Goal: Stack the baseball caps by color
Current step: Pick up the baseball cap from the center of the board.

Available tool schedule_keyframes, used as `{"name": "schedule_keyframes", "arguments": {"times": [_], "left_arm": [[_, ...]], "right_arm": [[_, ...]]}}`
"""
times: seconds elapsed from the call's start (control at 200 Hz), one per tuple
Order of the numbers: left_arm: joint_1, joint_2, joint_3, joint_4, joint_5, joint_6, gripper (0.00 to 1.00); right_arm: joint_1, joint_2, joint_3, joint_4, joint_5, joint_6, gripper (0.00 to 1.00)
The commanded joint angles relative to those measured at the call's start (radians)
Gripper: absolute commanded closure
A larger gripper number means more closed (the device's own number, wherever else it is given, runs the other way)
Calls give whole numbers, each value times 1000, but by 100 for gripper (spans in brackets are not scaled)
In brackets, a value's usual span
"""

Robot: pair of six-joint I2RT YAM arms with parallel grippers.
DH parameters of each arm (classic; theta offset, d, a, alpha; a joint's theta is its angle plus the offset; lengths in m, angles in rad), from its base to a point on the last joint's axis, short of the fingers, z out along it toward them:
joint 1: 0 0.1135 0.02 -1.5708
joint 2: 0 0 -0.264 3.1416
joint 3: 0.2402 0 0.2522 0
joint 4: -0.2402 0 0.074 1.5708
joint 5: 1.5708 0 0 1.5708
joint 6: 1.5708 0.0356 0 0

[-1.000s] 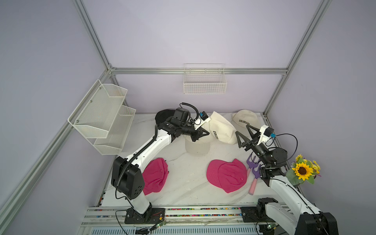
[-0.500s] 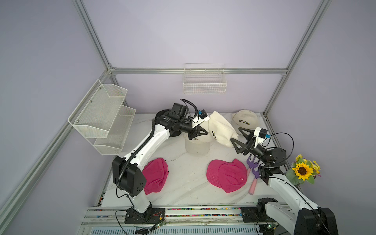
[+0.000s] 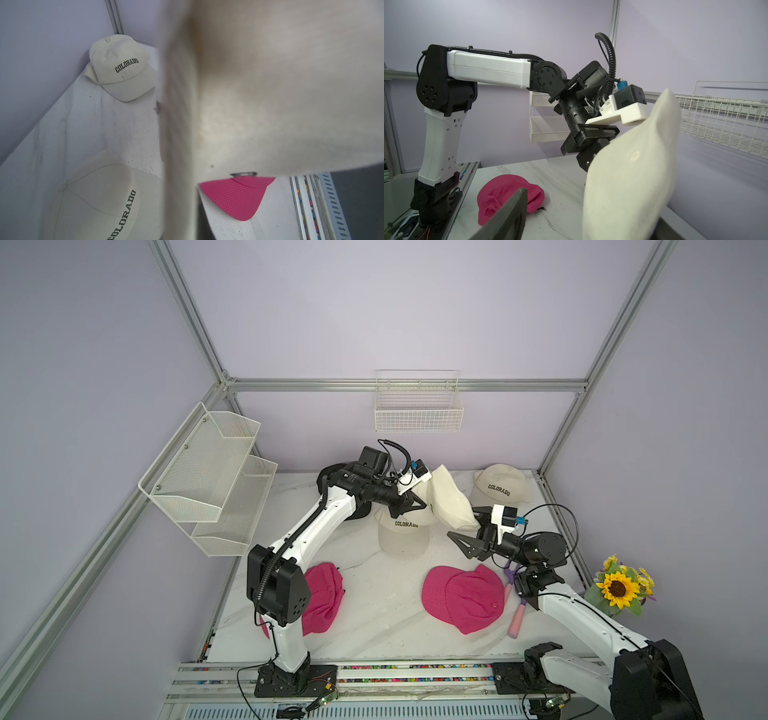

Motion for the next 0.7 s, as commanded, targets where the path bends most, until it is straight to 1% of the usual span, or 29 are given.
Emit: {"name": "schedule_keyframes", "arguments": {"times": [0.0,0.1,0.17,0.255,0.385,0.466,0.526,0.631,0.696], "left_arm": [[15,-44,-21,98,-15,-45,100],[23,-54,-26,87,40,-28,100],[25,-59,-29,66,57,3,100],[25,-66,-29,36,73,39,100],[25,-79,-36,16,103,70,100],[25,-89,-44,16,130,83,100],[25,-92,-48,17,147,91,100],[25,-89,-45,17,146,98,100],[24,-86,-42,16,142,103,100]], "right_arm": [[7,-55,-2,-34,27,-78,28],[7,-74,-7,-124,151,-144,26],[7,-66,7,-195,223,-189,24],[8,-42,35,-265,262,-232,24],[6,-6,64,-303,300,-244,24],[8,11,75,-327,301,-254,22],[7,25,85,-340,275,-259,22],[7,49,90,-349,218,-266,20],[6,60,86,-344,215,-266,18]]}}
